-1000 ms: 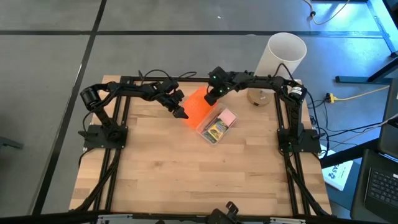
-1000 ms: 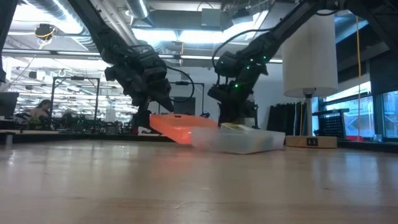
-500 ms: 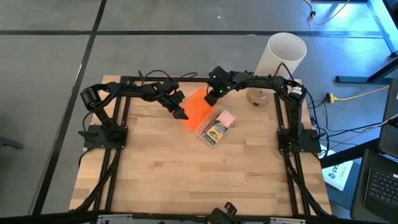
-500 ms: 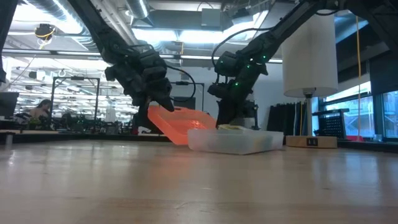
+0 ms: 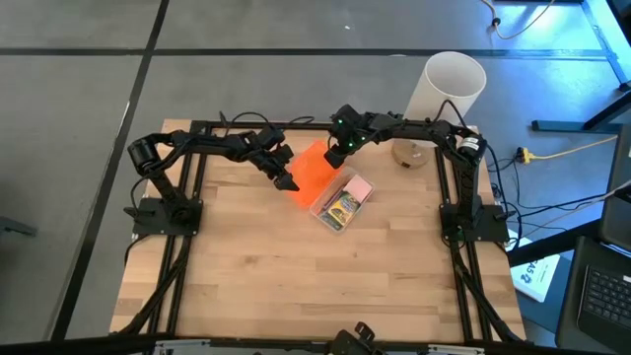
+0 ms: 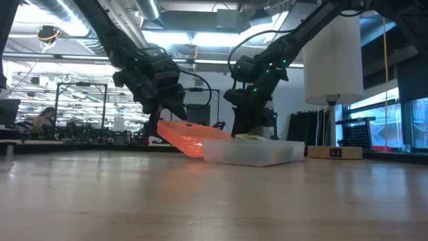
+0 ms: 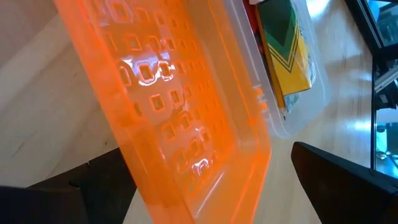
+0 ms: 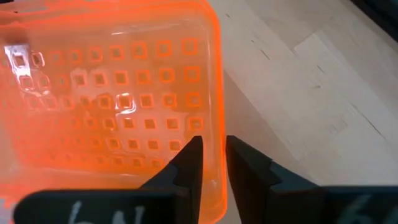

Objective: Pack school essentials
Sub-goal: Close the orange supply box

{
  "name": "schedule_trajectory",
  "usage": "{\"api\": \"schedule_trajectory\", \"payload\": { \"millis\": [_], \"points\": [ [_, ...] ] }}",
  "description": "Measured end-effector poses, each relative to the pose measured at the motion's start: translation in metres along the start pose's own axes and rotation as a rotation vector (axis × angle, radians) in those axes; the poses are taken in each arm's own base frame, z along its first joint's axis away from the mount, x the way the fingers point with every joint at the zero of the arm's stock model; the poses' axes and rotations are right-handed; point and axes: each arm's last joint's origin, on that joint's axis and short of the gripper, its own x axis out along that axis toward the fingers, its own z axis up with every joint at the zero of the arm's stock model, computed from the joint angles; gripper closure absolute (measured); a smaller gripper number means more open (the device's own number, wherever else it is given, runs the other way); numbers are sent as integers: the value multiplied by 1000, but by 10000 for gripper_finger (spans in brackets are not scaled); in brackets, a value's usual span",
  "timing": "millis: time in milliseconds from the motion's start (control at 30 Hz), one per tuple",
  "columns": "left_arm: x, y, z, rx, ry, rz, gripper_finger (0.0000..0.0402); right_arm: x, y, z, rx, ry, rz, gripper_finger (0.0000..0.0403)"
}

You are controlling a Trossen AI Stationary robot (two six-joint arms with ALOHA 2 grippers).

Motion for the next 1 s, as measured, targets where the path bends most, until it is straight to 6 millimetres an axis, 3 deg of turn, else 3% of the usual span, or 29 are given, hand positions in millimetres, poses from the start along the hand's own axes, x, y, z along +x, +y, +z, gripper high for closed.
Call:
{"api": "schedule_trajectory", "payload": {
  "millis": [167,467,667,1000],
  "points": [
    [0,0,0,3,0,0,8,0,0,-1,-46,6,1,310],
    [4,-5,-2,18,12,-8,8,-3,0,1,-20,16,4,225],
    [6,-9,-3,46,19,-9,8,-26,0,20,0,53,-1,211],
    [9,-15,-4,58,41,-60,8,-81,22,57,-74,57,3,210]
  ]
}}
